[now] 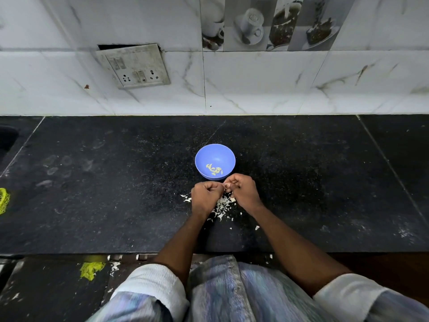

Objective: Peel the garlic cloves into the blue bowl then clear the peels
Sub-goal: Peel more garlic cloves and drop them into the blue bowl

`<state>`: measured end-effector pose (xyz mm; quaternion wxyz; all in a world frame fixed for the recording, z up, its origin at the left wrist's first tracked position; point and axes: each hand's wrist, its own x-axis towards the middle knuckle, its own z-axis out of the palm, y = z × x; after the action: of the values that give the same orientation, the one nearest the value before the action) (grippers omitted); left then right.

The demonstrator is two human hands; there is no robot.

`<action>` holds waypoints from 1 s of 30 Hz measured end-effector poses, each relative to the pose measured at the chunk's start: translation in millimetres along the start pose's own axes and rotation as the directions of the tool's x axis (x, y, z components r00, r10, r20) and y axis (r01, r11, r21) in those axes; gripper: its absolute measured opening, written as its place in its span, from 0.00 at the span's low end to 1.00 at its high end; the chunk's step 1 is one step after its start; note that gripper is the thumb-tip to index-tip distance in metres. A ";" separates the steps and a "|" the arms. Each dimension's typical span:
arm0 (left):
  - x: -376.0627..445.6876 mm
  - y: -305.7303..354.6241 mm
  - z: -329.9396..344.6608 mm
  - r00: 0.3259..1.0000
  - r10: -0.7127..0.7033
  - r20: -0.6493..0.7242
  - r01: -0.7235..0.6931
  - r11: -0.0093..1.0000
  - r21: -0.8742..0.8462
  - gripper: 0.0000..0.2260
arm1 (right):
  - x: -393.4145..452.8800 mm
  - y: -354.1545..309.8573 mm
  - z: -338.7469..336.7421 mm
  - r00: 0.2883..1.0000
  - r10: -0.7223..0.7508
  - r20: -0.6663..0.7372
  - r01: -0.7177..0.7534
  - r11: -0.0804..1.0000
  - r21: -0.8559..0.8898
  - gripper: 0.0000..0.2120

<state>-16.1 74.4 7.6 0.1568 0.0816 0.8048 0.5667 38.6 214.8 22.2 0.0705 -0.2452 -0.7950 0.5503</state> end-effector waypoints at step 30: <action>-3.7 3.2 -7.9 0.974 0.218 0.060 -0.226 0.946 0.232 0.04 | -2.0 1.8 -2.6 0.937 0.295 0.190 -0.350 0.779 0.520 0.07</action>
<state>-15.5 67.4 13.6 0.0947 0.1993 0.8498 0.4788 42.0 216.6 21.9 0.0032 -0.3200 -0.5536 0.7689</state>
